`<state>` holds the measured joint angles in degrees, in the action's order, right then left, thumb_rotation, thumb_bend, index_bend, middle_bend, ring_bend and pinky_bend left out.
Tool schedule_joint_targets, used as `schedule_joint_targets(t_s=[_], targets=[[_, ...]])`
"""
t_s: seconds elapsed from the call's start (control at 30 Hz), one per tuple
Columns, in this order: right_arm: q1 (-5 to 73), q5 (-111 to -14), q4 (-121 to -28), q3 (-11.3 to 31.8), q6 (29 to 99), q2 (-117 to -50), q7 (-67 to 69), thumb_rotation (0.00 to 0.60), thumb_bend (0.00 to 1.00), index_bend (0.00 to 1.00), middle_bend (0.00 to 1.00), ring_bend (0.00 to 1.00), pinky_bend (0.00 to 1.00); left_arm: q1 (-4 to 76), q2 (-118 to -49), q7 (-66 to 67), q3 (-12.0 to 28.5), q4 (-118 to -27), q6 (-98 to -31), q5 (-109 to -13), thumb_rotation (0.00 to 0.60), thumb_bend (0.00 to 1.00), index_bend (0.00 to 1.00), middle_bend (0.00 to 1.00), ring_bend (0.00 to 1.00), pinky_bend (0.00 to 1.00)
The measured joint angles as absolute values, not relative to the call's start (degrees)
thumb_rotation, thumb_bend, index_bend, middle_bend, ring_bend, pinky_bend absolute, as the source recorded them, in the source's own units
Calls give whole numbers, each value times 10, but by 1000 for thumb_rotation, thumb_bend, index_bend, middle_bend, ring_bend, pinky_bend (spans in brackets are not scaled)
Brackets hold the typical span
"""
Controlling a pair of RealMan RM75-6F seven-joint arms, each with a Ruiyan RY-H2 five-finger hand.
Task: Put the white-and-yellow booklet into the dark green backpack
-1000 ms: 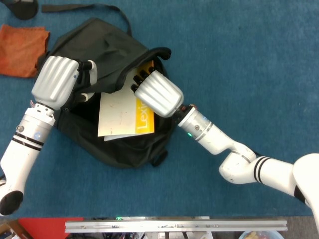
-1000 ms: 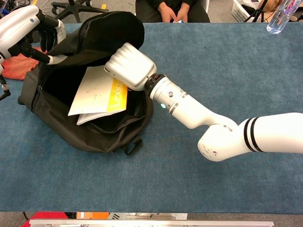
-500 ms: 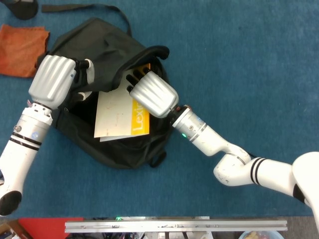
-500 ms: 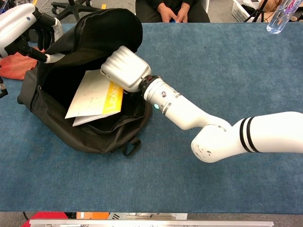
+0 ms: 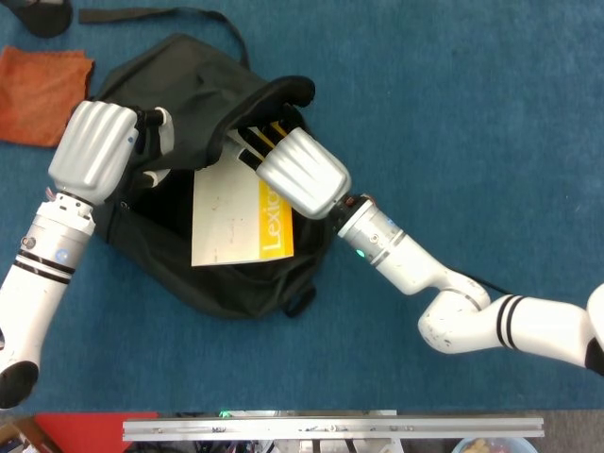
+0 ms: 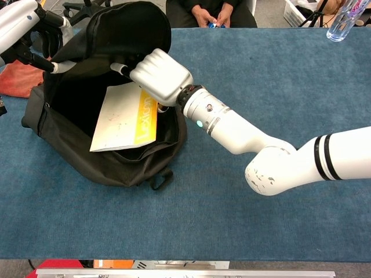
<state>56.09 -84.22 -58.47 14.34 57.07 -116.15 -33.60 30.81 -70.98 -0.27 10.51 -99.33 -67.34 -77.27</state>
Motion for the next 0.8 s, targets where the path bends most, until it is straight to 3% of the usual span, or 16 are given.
schedule_joint_targets(t_s=[0.43,0.8], targets=[[556,-846,-613,131,587,-1145,-337,600,0,73,266,223,449,306,-703,0,107,-997,-674,-766,600,291,665,688,646,636],[574,-821,-539,147,578,-1206,-345,600,0,172,302,225,472,304,-703,14,102,-1007,-677,-769,600,291,664,687,646,636]])
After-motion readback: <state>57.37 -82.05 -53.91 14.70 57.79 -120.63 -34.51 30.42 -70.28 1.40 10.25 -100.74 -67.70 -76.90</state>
